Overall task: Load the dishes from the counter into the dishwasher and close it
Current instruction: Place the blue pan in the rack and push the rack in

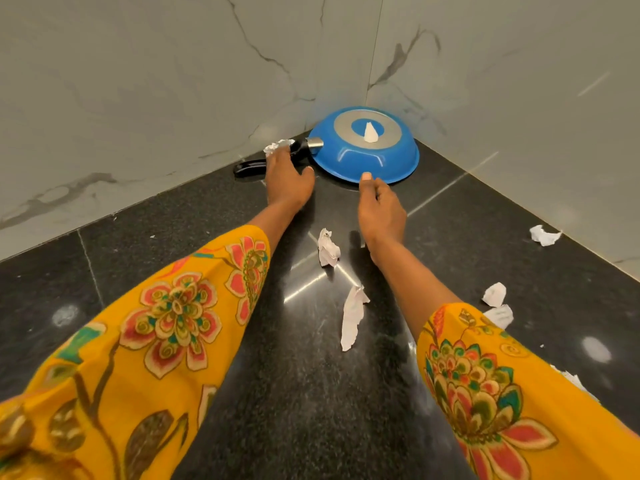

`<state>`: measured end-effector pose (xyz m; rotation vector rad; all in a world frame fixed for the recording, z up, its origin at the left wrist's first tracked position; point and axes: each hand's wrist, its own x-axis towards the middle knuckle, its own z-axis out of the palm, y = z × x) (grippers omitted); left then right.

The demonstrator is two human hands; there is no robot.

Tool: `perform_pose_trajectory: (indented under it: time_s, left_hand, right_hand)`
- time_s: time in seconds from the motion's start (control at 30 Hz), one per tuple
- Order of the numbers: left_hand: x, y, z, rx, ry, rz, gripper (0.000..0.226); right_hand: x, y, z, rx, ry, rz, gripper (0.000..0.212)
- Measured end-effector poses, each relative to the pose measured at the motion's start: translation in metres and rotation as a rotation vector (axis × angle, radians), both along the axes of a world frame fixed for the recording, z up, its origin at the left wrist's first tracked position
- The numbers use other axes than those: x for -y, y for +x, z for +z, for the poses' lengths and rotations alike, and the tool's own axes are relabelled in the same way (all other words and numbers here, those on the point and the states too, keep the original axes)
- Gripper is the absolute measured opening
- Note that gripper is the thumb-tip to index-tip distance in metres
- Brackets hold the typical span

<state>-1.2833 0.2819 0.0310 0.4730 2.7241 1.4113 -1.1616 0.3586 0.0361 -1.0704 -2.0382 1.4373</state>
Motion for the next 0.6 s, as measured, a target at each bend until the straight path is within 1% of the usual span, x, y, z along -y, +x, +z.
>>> perform_pose_trajectory:
  time_s: [0.1,0.13,0.3,0.47,0.6]
  left_hand:
    - [-0.009,-0.004,0.000,0.013,-0.249,0.048,0.062]
    - [-0.010,-0.003,0.001,0.012,-0.298,0.063,0.063]
    - [-0.006,0.004,0.001,-0.036,-0.427,0.087,0.063]
    - [0.003,0.026,-0.006,-0.180,-0.533,0.159,0.042]
    - [0.012,0.035,-0.007,-0.256,-0.602,0.089,0.042]
  right_hand:
    - [0.001,0.000,0.000,-0.002,0.034,0.011,0.060]
    - [0.001,0.000,0.000,-0.009,0.031,0.010,0.059]
    - [-0.001,0.001,-0.001,-0.041,-0.010,0.001,0.056]
    - [0.000,0.004,0.000,-0.067,-0.038,-0.001,0.056]
    - [0.001,0.010,0.001,-0.071,-0.062,-0.002,0.056]
